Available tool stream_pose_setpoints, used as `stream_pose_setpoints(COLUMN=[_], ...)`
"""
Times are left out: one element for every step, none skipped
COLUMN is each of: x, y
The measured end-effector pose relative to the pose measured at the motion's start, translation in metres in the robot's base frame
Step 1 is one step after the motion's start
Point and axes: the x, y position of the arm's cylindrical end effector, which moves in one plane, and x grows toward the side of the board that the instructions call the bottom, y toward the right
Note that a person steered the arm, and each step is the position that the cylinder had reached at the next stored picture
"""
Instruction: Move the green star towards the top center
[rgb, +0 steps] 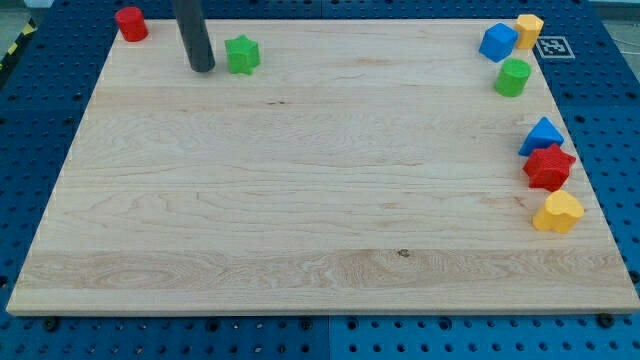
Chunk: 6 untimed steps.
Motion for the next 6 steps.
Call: stream_pose_setpoints(x=[0.0,-0.004,-0.024,-0.032,-0.03,-0.026], y=[0.027,0.049,0.052,0.051,0.04,0.037])
